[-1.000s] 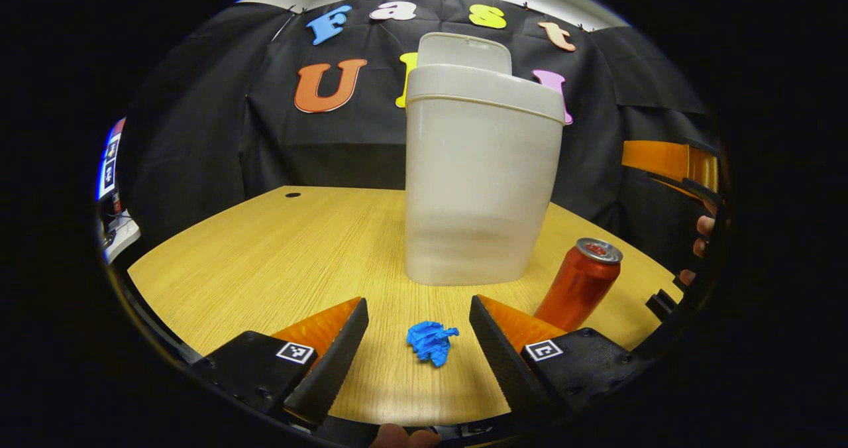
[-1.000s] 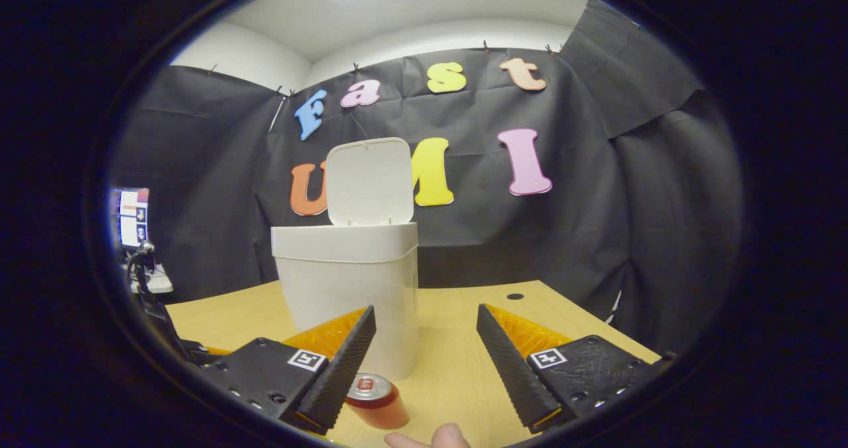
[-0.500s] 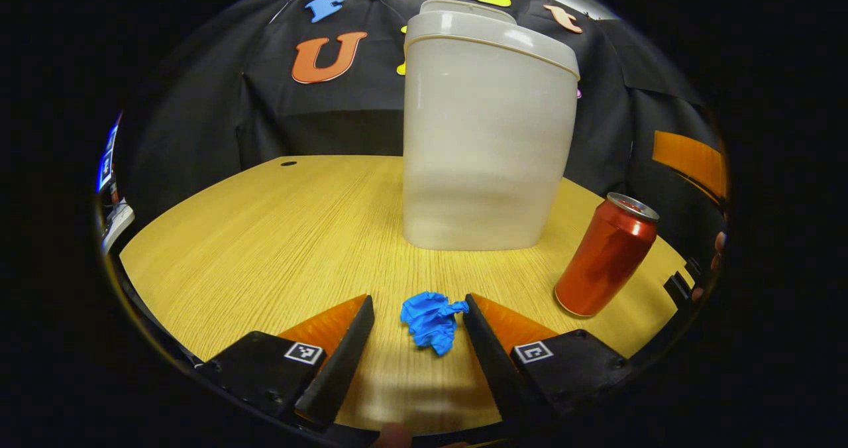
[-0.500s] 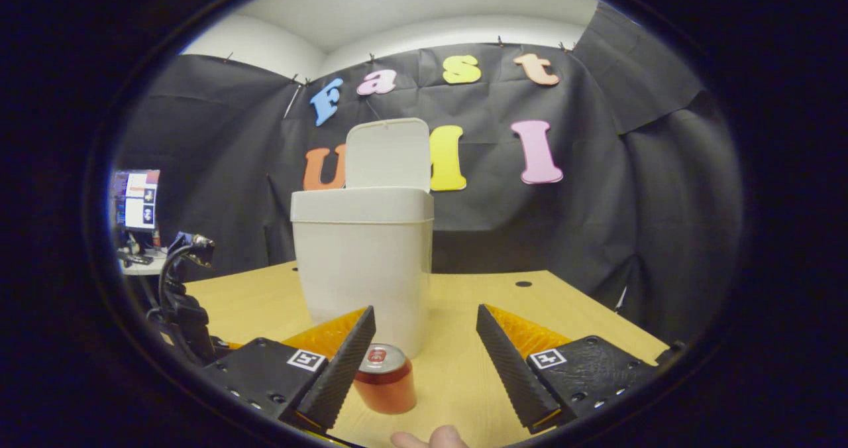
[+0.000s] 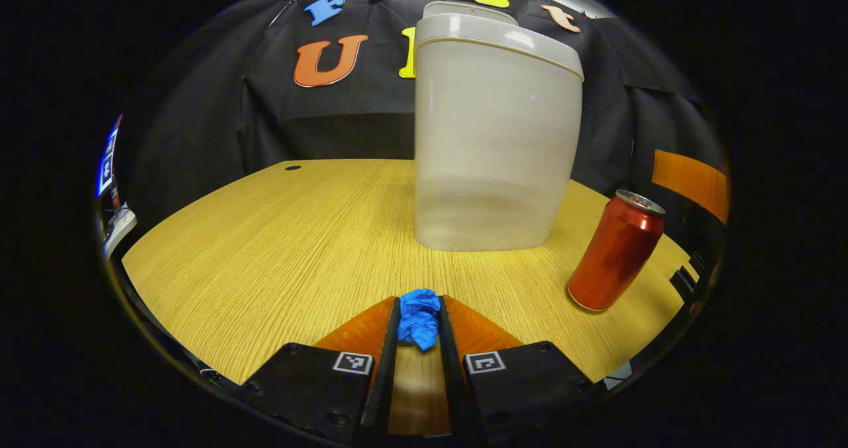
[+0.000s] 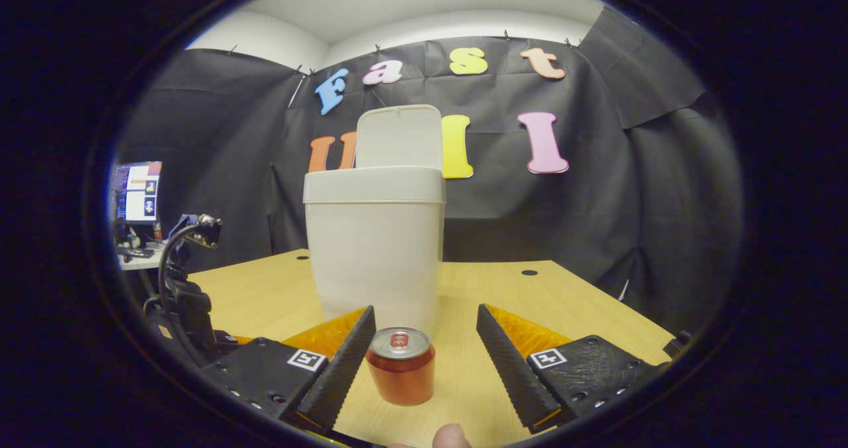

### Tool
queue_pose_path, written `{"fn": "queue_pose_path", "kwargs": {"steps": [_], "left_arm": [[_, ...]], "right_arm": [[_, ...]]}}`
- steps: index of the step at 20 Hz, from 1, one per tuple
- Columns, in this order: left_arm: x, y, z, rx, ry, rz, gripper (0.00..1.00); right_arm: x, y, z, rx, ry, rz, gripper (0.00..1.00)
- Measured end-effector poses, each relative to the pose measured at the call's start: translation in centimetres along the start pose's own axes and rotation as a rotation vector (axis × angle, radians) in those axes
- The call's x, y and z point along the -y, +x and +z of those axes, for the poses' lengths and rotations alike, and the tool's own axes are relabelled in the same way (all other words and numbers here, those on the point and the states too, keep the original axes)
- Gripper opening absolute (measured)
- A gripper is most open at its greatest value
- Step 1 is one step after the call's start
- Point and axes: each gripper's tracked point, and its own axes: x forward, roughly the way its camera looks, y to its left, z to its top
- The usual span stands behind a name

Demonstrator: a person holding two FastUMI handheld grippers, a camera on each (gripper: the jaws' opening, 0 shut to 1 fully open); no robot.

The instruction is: Press the lid of the desktop garbage bin to open it, pick up the crumpled paper on the desktop and throw it into the bin, then pick up the pop can on the desktop and drop it into the bin, and finally close the garbage bin lid.

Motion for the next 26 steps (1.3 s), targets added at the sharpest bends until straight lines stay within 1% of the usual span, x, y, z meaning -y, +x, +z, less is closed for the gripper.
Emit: {"fn": "queue_pose_path", "kwargs": {"steps": [1,2,3,4,5,6,7,8,9,10,11,12,13,14,15,16,17,19,20,21,22,24,26], "left_arm": [[0.0,-0.1,0.0,0.002,-0.001,-0.003,0.35],[0.2,-0.3,0.2,0.006,-0.006,-0.007,0.34],[0.2,-0.5,0.5,0.011,-0.012,-0.009,0.40],[0.2,-0.7,1.1,0.026,-0.017,-0.013,0.34],[0.3,-1.1,1.8,0.045,-0.020,-0.014,0.34],[0.2,-1.4,2.6,0.065,-0.021,-0.014,0.34],[0.1,-1.7,3.4,0.084,-0.022,-0.014,0.33],[0.0,-1.9,4.2,0.103,-0.023,-0.013,0.33],[-0.2,-2.1,5.0,0.121,-0.023,-0.014,0.33],[-0.3,-2.4,5.9,0.140,-0.022,-0.014,0.33],[-0.5,-2.7,6.7,0.161,-0.017,-0.008,0.33],[-0.8,-2.9,7.5,0.181,-0.011,-0.002,0.33],[-1.1,-3.3,8.2,0.201,-0.004,0.003,0.33],[-1.4,-3.6,9.0,0.219,-0.002,0.007,0.33],[-1.5,-3.9,9.7,0.236,-0.004,0.007,0.33],[-1.6,-4.2,10.5,0.252,-0.007,0.007,0.33],[-1.8,-4.6,11.2,0.269,-0.010,0.011,0.33],[-2.4,-5.1,12.7,0.302,-0.007,0.018,0.33],[-2.5,-5.5,13.7,0.320,-0.010,0.022,0.33],[-2.7,-5.8,14.7,0.336,-0.013,0.025,0.33],[-2.9,-6.2,15.9,0.357,-0.016,0.027,0.33],[-3.1,-7.3,18.7,0.416,-0.015,0.026,0.33],[-2.7,-8.5,22.1,0.477,-0.002,0.026,0.33]], "right_arm": [[-0.2,0.0,-0.1,-0.005,0.001,0.002,0.93],[-0.4,-0.1,-0.3,-0.010,0.003,0.004,0.95],[-0.6,-0.1,-0.5,-0.015,0.004,0.007,0.96],[-0.8,-0.2,-0.7,-0.021,0.000,0.008,0.95],[-1.0,-0.3,-0.8,-0.023,-0.002,0.010,0.92],[-1.0,-0.2,-1.0,-0.027,-0.003,0.005,0.96],[-1.0,-0.1,-1.1,-0.032,-0.003,0.001,0.96],[-1.1,0.0,-1.3,-0.038,-0.003,-0.004,0.93],[-1.0,0.1,-1.5,-0.044,-0.005,-0.011,0.96],[-1.0,0.2,-1.8,-0.052,-0.006,-0.018,0.93],[-1.0,0.4,-2.2,-0.062,-0.005,-0.023,0.96],[-1.2,0.6,-2.7,-0.075,0.000,-0.019,0.93],[-1.4,0.7,-3.3,-0.094,0.002,-0.016,0.96],[-1.5,0.8,-4.0,-0.112,-0.001,-0.017,0.96],[-1.5,1.0,-4.5,-0.125,-0.005,-0.021,0.93],[-1.5,1.1,-4.9,-0.135,-0.008,-0.024,0.93],[-1.5,1.2,-5.3,-0.145,-0.009,-0.025,0.96],[-1.6,1.5,-6.0,-0.167,-0.004,-0.027,0.95],[-1.6,1.6,-6.5,-0.181,-0.009,-0.027,0.92],[-1.6,1.8,-6.9,-0.196,-0.011,-0.029,0.96],[-1.5,1.9,-7.3,-0.207,-0.008,-0.029,0.92],[-1.6,2.0,-8.2,-0.232,-0.001,-0.029,0.95],[-1.5,2.2,-9.0,-0.251,-0.004,-0.031,0.95]]}}
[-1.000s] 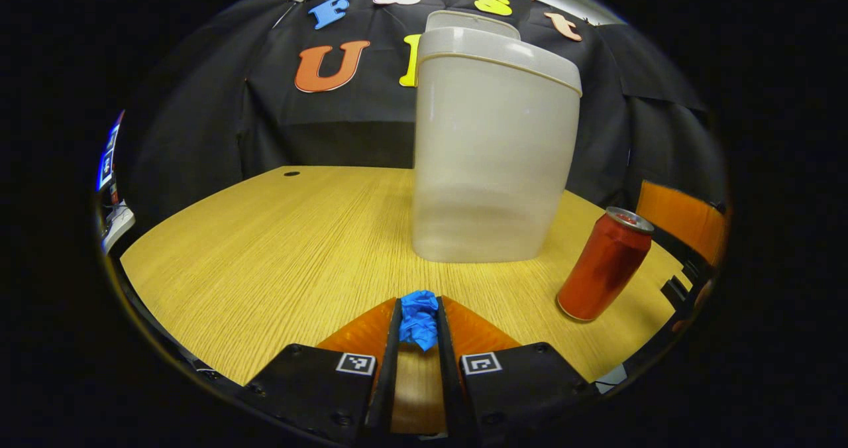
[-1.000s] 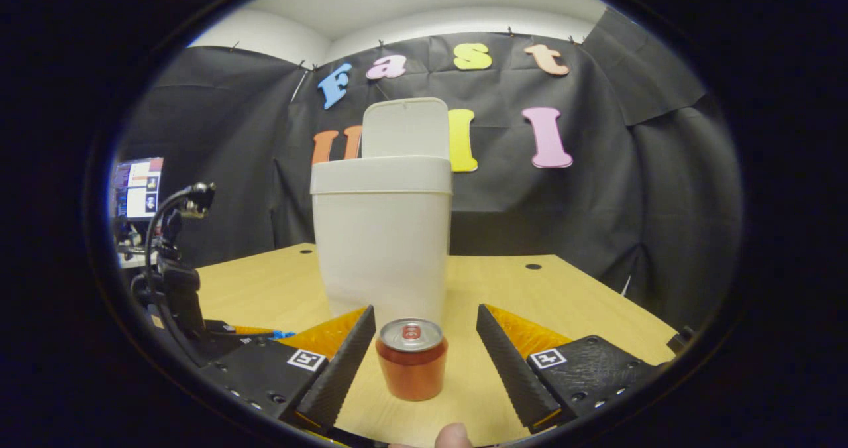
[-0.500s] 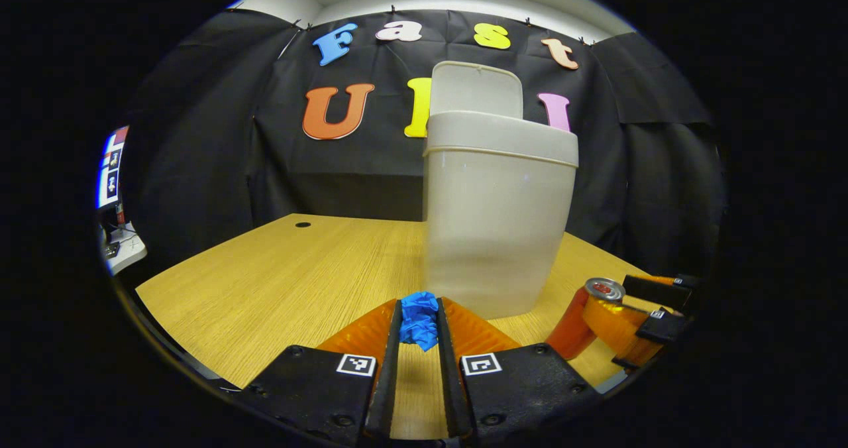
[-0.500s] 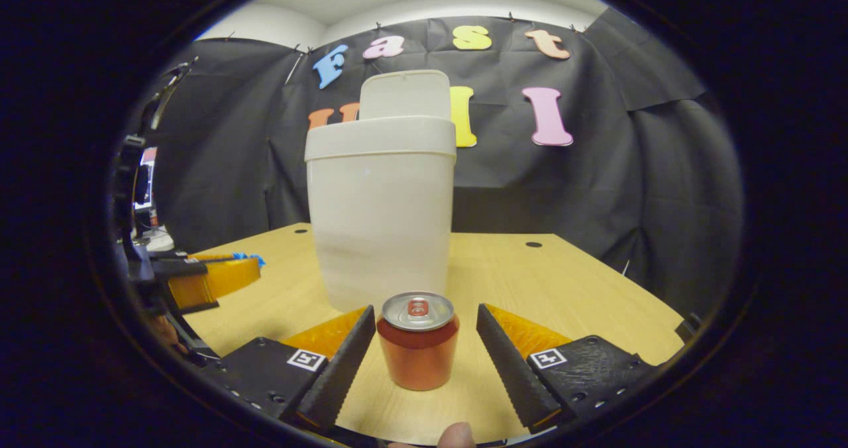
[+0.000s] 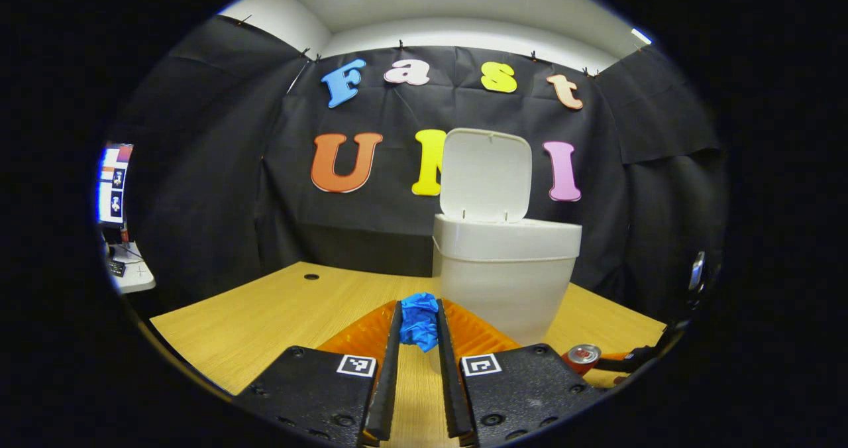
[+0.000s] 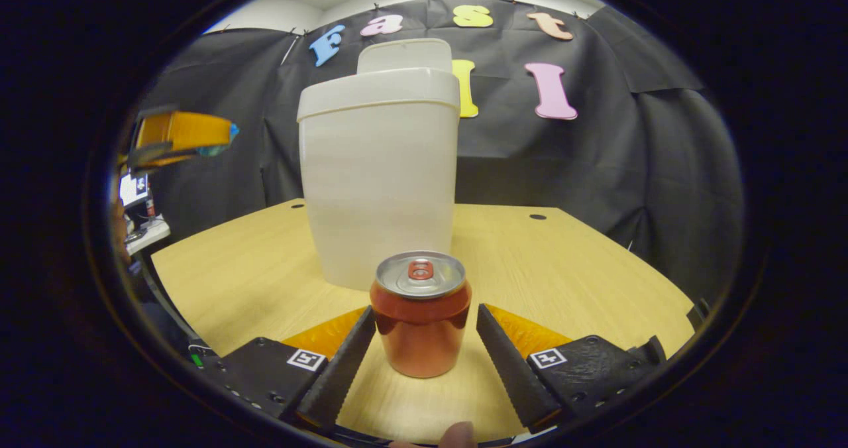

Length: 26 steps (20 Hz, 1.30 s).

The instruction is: Press the lid of the desktop garbage bin to open it, pick up the crumpled paper on the desktop and throw it into the bin, then pick up the pop can on the desktop and drop it into the bin, and finally close the garbage bin lid.

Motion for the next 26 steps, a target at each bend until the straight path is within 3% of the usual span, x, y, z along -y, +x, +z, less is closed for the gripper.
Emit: {"fn": "queue_pose_path", "kwargs": {"steps": [2,3,4,9,12,13,16,17,19,25,26], "left_arm": [[0.0,0.9,3.3,0.066,0.027,0.005,0.33],[0.2,1.3,4.4,0.087,0.036,0.005,0.27],[0.7,1.8,5.5,0.104,0.043,0.000,0.33],[3.4,3.9,8.8,0.145,0.047,-0.057,0.32],[4.8,4.7,8.8,0.123,0.019,-0.101,0.27],[4.9,5.0,9.0,0.121,0.016,-0.106,0.32],[4.8,6.0,9.5,0.121,0.029,-0.101,0.32],[4.8,6.3,9.6,0.122,0.030,-0.101,0.33],[5.0,6.6,9.9,0.127,0.031,-0.102,0.32],[6.9,8.6,10.7,0.121,0.021,-0.145,0.33],[7.3,9.0,10.8,0.122,0.023,-0.153,0.28]], "right_arm": [[0.3,0.4,-0.6,-0.021,0.004,-0.001,0.95],[0.5,0.7,-1.0,-0.031,0.007,-0.001,0.95],[0.6,0.9,-1.4,-0.043,0.012,-0.002,0.95],[0.5,1.8,-2.5,-0.094,0.017,0.004,0.95],[0.1,2.1,-3.1,-0.117,-0.004,0.003,0.96],[0.2,2.3,-3.2,-0.123,-0.006,0.002,0.96],[0.2,2.3,-3.2,-0.131,-0.003,0.007,0.92],[0.2,2.3,-3.0,-0.129,-0.009,0.008,0.95],[0.3,2.4,-2.9,-0.123,-0.007,0.011,0.83],[0.9,1.0,-0.7,-0.055,0.012,0.031,0.80],[1.2,0.8,-0.2,-0.037,0.006,0.028,0.80]]}}
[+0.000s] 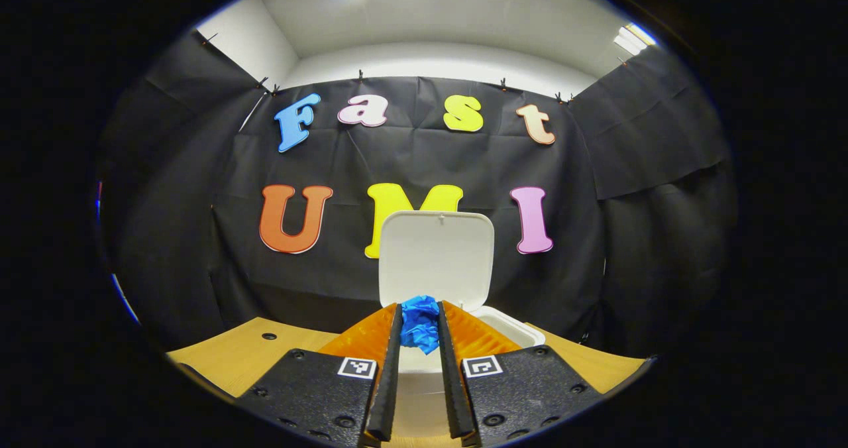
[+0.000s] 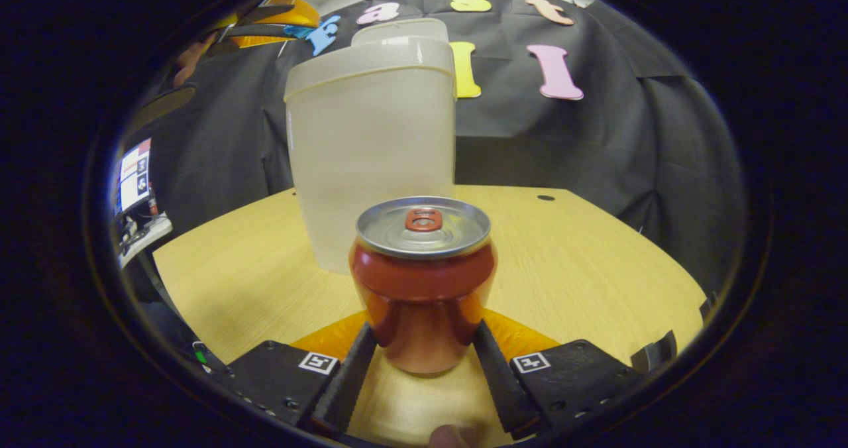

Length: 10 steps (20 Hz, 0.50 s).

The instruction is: Press the lid of the desktop garbage bin to open it, pick up the crumpled paper on the desktop and throw it into the bin, then pick up the pop can on the desktop and drop it into the bin, and finally close the garbage bin lid.

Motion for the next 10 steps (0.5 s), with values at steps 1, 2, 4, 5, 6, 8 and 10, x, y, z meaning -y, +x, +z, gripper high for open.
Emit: {"fn": "queue_pose_path", "kwargs": {"steps": [1,2,4,5,6,8,10], "left_arm": [[0.3,0.7,0.1,0.002,0.002,-0.004,0.28],[0.4,1.4,0.1,0.001,0.010,-0.005,0.28],[0.6,3.1,-0.1,-0.001,0.022,-0.007,0.33],[0.8,4.1,-0.4,-0.009,0.022,-0.008,0.33],[1.0,4.8,-0.8,-0.021,0.023,-0.016,0.33],[0.8,5.8,-2.0,-0.055,0.018,-0.014,0.35],[0.8,6.4,-2.8,-0.075,-0.007,-0.018,0.36]], "right_arm": [[0.2,-0.2,0.4,0.015,-0.001,0.000,0.80],[0.2,-0.5,0.8,0.024,-0.002,0.002,0.80],[0.7,-1.1,1.0,0.037,-0.002,0.002,0.80],[1.1,-1.5,1.1,0.044,0.000,-0.003,0.80],[1.5,-1.8,1.2,0.046,0.003,-0.007,0.80],[1.9,-2.4,1.4,0.056,0.030,0.006,0.80],[2.7,-2.6,1.7,0.064,0.047,0.006,0.80]]}}
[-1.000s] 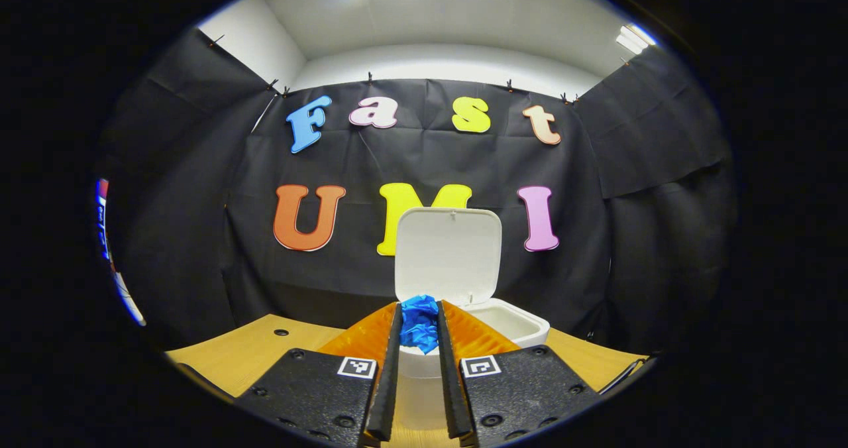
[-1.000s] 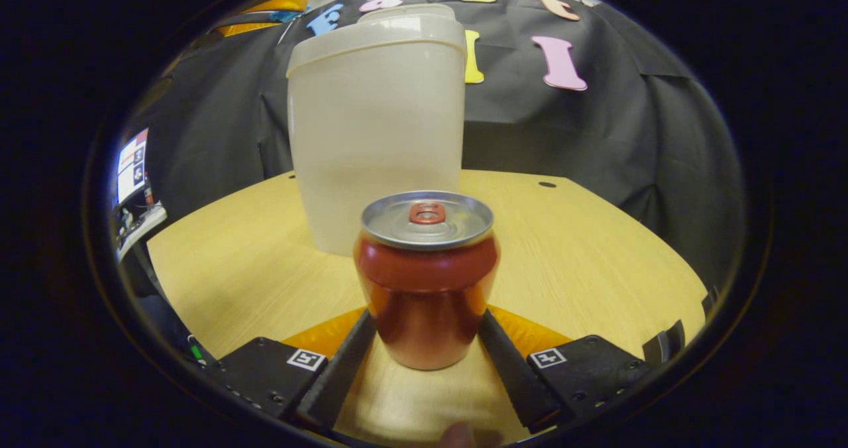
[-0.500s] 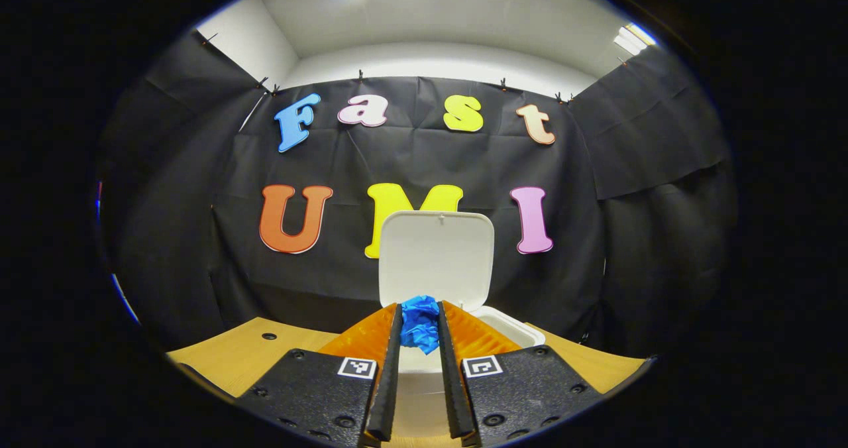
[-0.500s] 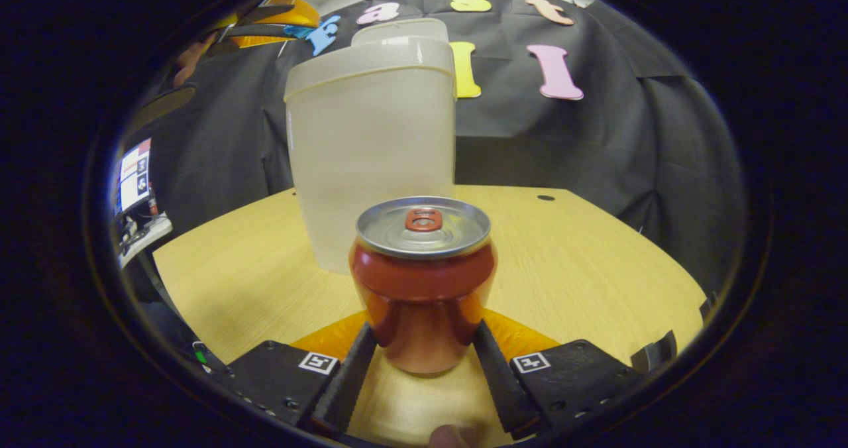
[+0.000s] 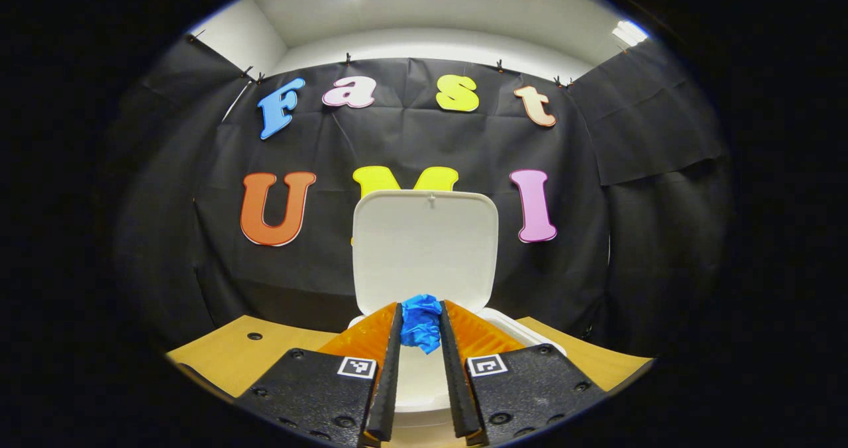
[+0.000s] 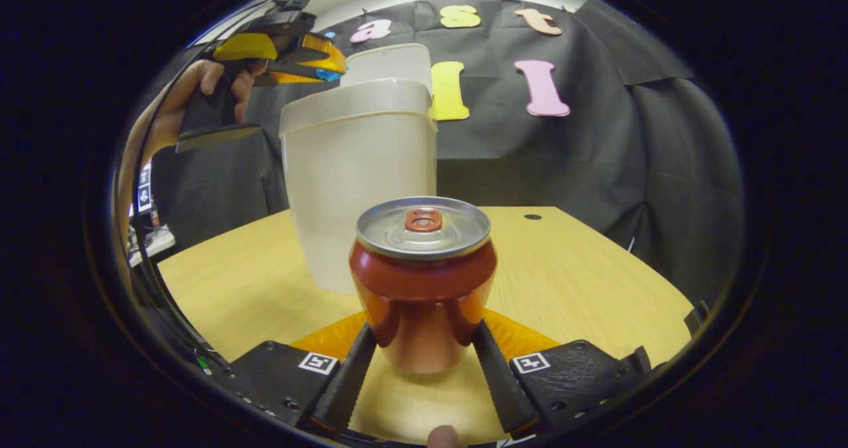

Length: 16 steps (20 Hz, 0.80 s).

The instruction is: Press the lid of the desktop garbage bin to open it, pick up the crumpled paper on the desktop and throw it into the bin, then pick up the pop can on the desktop and drop it into the bin, and finally close the garbage bin lid.

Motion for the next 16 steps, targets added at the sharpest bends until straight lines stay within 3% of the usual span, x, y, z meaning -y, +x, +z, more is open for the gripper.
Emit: {"fn": "queue_pose_path", "kwargs": {"steps": [2,5,9,16], "left_arm": [[-0.2,0.2,-0.7,-0.021,-0.018,0.002,0.41],[-0.9,0.4,-1.3,-0.040,-0.015,0.022,0.57],[-1.1,0.0,-0.6,-0.020,0.001,0.019,0.98],[-2.4,-2.2,-0.7,-0.014,0.000,0.038,0.98]], "right_arm": [[0.1,0.1,0.5,0.011,0.011,0.005,0.80],[0.2,0.3,0.8,0.019,0.030,0.012,0.80],[0.2,0.3,1.1,0.021,0.034,0.013,0.80],[-0.3,-0.1,2.4,0.035,0.020,0.020,0.80]]}}
